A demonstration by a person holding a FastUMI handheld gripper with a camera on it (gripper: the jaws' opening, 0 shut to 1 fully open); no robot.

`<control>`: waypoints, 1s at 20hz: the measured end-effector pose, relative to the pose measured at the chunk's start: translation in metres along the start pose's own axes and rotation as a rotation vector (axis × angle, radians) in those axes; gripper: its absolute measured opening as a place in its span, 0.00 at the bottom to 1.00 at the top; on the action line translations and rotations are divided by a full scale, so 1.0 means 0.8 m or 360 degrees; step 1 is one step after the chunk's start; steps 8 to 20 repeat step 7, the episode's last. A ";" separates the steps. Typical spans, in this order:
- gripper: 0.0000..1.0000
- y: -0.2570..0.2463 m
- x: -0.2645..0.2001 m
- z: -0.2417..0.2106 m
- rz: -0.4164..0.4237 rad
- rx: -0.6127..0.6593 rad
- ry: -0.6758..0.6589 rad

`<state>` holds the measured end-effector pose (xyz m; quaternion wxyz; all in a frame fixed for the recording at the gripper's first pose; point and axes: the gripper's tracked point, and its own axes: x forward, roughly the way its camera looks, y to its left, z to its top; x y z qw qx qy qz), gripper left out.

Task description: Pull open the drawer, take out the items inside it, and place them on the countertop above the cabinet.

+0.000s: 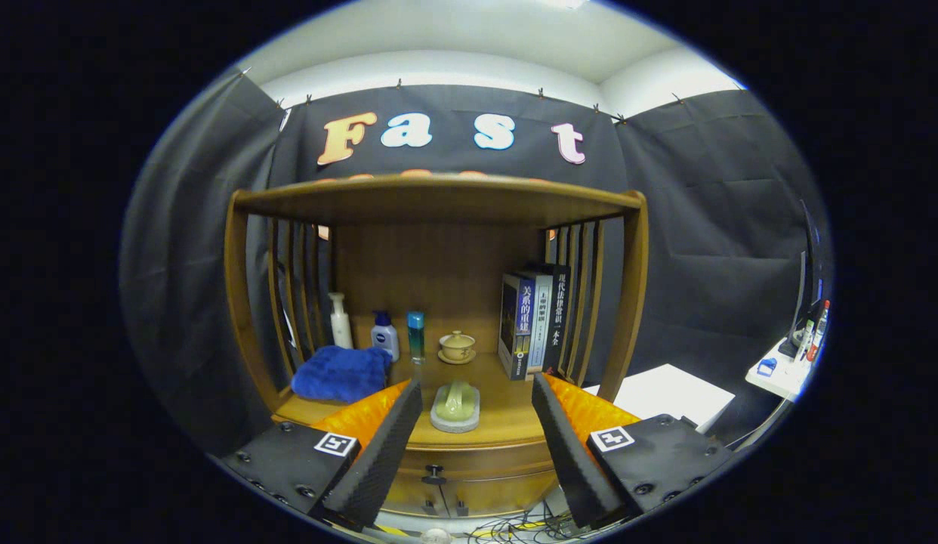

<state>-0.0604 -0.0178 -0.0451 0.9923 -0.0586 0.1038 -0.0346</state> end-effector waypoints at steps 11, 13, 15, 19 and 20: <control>0.97 0.004 -0.047 0.076 -0.0001 -0.0042 -0.0138; 0.97 0.004 -0.047 0.076 -0.0001 -0.0042 -0.0138; 0.97 0.004 -0.047 0.076 -0.0001 -0.0042 -0.0138; 0.97 0.004 -0.047 0.076 -0.0001 -0.0042 -0.0138; 0.97 0.004 -0.047 0.076 -0.0001 -0.0042 -0.0138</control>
